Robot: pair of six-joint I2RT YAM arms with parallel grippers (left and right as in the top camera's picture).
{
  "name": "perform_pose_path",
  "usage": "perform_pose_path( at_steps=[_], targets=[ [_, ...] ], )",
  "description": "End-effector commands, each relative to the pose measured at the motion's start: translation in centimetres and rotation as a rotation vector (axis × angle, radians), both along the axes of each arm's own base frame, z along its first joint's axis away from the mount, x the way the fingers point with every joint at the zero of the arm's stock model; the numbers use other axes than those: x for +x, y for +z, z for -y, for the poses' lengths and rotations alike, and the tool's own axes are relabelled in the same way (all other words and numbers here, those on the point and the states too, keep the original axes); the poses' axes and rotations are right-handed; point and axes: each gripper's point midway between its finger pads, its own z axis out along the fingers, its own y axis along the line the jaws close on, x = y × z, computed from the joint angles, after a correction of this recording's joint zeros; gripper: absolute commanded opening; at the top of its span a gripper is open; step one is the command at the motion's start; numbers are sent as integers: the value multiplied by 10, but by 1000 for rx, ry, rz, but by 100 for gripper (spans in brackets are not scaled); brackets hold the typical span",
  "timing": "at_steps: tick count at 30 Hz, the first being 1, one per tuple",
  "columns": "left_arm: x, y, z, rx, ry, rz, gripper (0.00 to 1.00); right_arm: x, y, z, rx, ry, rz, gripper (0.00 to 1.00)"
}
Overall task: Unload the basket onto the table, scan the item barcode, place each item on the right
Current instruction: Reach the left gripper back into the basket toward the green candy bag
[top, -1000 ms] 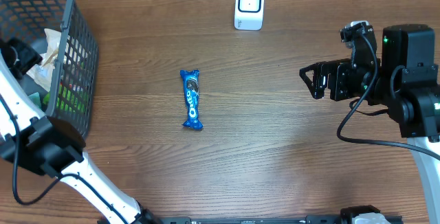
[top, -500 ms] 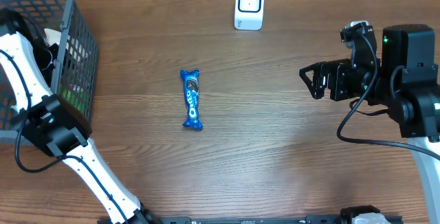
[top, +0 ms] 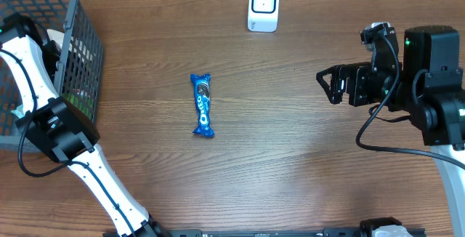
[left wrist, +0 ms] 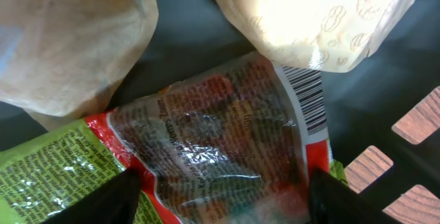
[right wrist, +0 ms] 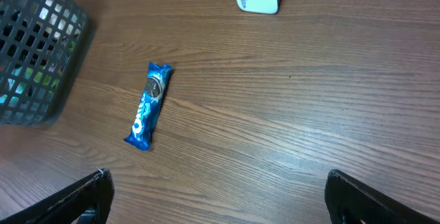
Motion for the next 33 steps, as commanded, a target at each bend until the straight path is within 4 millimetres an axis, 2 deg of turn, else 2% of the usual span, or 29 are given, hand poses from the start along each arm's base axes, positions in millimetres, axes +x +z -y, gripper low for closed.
perform_pose_path(
  at_steps=[1, 4, 7, 8, 13, 17, 20, 25, 30, 33],
  targets=[
    [-6, -44, 20, -71, -51, -97, 61, 1, 10, 0, 2, -4, 28, 98],
    [-7, -44, 20, -73, -52, -102, 50, 1, 10, 0, 3, -4, 28, 98],
    [-10, -43, 22, -79, -51, -111, 13, 1, 10, 0, 5, -6, 27, 98],
    [-11, -43, 22, -82, -51, -116, 4, 1, 10, 0, 5, -6, 27, 98],
    [-15, -36, 21, -84, -35, -124, 4, 2, 11, -1, 5, -6, 29, 98],
    [-13, -12, 17, -65, -11, -88, 4, 2, 11, -1, 5, -6, 29, 98],
    [-8, 23, 13, -22, 5, -22, 4, 2, 11, -1, 5, -6, 30, 98],
    [-1, 104, 9, 76, 30, 145, 4, 2, 11, -1, 5, -6, 29, 98],
    [-19, 187, 5, 219, 86, 268, 4, 2, 11, -1, 5, -6, 29, 98],
    [-33, 218, -3, 320, 132, 298, 4, 2, 11, 0, 4, -6, 30, 98]
  ],
)
